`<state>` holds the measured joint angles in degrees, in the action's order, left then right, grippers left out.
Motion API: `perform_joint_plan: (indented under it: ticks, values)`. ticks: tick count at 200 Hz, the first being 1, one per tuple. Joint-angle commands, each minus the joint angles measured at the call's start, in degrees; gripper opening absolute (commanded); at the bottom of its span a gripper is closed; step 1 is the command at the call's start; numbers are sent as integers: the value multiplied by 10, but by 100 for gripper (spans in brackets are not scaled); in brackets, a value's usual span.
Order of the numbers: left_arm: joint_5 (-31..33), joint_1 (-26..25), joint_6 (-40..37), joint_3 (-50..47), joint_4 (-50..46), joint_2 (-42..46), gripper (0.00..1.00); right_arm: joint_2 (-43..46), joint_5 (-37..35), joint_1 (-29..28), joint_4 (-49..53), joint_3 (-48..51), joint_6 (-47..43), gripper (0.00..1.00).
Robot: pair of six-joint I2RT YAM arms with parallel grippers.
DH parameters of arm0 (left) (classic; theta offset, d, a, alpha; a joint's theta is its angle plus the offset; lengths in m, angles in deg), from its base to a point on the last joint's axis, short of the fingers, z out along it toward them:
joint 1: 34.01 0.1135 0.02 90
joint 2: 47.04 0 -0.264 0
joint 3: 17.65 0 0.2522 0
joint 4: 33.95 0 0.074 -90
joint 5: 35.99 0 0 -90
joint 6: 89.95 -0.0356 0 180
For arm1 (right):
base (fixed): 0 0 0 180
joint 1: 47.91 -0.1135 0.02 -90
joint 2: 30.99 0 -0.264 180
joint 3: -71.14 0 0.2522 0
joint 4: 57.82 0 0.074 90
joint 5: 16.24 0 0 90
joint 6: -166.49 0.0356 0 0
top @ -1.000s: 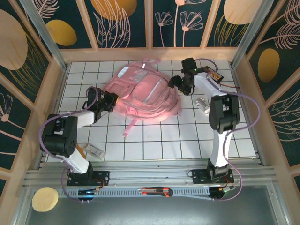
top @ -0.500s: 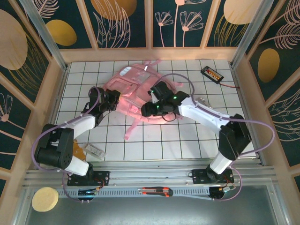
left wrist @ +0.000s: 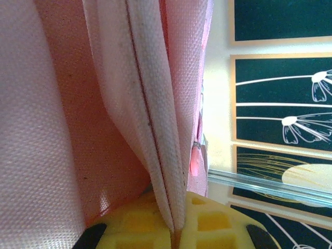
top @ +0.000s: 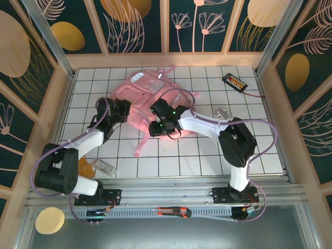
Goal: Pack the student bag
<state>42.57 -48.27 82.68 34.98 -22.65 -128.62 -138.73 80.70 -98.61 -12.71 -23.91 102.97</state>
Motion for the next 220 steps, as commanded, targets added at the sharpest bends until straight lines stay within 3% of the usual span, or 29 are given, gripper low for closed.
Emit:
perform_joint_plan:
  ticks: [1,58,86,115,160,220]
  values:
    - [-21,-10,73,4,0,36,0,-11,-48,-3,-20,-34,10,45]
    - [-1,-14,94,-41,4,68,0,3,-82,115,-29,-2,-14,45]
    - [28,-30,121,-54,21,69,0,19,-8,151,-57,-5,-49,46]
    - [43,-45,142,-46,40,50,0,78,42,150,-68,36,-51,47]
    - [46,-51,141,-29,29,46,0,184,58,116,-77,121,-6,52]
    - [52,-59,138,-21,9,56,0,147,115,83,-182,160,9,52]
